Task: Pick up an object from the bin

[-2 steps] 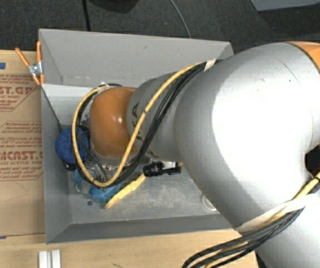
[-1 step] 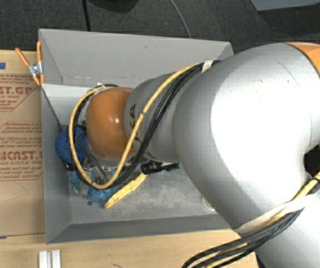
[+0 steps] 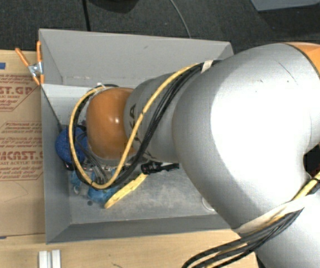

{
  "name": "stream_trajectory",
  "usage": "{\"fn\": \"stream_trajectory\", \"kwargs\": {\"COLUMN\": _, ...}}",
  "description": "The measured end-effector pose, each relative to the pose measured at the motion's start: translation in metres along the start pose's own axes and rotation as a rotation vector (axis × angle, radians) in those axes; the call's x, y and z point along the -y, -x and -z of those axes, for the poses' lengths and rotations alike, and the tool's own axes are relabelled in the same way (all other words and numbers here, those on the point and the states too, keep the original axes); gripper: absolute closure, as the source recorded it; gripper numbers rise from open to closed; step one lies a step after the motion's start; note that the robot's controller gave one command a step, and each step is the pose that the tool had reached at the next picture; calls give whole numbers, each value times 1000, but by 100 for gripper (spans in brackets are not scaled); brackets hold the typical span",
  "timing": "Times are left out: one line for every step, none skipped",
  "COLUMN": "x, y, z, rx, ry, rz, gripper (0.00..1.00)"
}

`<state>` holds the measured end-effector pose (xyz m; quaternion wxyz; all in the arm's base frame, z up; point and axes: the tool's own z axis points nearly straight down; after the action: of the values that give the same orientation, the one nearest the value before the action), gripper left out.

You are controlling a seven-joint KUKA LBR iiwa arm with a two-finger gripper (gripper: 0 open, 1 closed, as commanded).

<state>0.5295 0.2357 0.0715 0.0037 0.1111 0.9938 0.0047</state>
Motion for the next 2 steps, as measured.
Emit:
{"fn": "stream_trajectory", "kwargs": {"x": -6, "y": 9, "z": 0, "rx": -5, "ry": -2, "rz": 0, "gripper": 100}}
{"fn": "stream_trajectory", "kwargs": {"x": -8, "y": 16, "z": -1, "rx": -15, "ry": -9, "rz": 0, "gripper": 100}}
